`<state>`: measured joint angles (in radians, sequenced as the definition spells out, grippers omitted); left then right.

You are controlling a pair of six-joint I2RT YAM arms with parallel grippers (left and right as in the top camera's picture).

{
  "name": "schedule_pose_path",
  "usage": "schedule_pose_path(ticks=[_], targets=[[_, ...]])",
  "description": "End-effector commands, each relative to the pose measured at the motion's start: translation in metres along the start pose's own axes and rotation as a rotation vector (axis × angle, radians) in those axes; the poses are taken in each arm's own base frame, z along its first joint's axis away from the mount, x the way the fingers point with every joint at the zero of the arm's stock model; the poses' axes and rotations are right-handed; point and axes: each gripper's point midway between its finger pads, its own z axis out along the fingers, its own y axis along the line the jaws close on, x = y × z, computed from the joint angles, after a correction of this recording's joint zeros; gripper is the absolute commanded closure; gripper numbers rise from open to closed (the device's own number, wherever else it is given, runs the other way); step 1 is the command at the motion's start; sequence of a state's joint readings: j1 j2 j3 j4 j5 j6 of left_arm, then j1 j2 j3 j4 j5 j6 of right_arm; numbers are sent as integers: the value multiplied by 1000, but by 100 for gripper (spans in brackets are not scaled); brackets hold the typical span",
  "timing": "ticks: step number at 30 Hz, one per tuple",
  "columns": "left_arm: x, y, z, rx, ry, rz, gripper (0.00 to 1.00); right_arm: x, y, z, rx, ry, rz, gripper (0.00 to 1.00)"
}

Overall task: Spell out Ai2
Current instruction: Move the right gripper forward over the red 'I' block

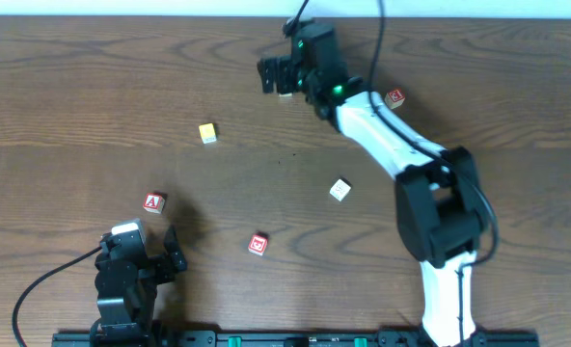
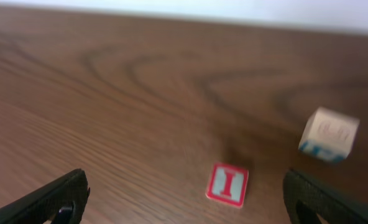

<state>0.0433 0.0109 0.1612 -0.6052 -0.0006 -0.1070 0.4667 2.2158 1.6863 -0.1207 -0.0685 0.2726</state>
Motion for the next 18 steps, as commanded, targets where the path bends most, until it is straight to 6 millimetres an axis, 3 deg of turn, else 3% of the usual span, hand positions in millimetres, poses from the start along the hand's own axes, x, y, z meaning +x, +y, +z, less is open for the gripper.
schedule_pose_path(ticks=[1,6,14,18], targets=[[2,2,1,-11,2,6,5,6,-6,10,104,-12,-37,1],[2,2,1,-11,1,5,5,30,-14,30,140,20,-44,1],[2,2,1,-11,2,6,5,42,-29,43,204,17,-47,2],[2,2,1,-11,2,6,5,38,-28,45,197,-7,-45,6]])
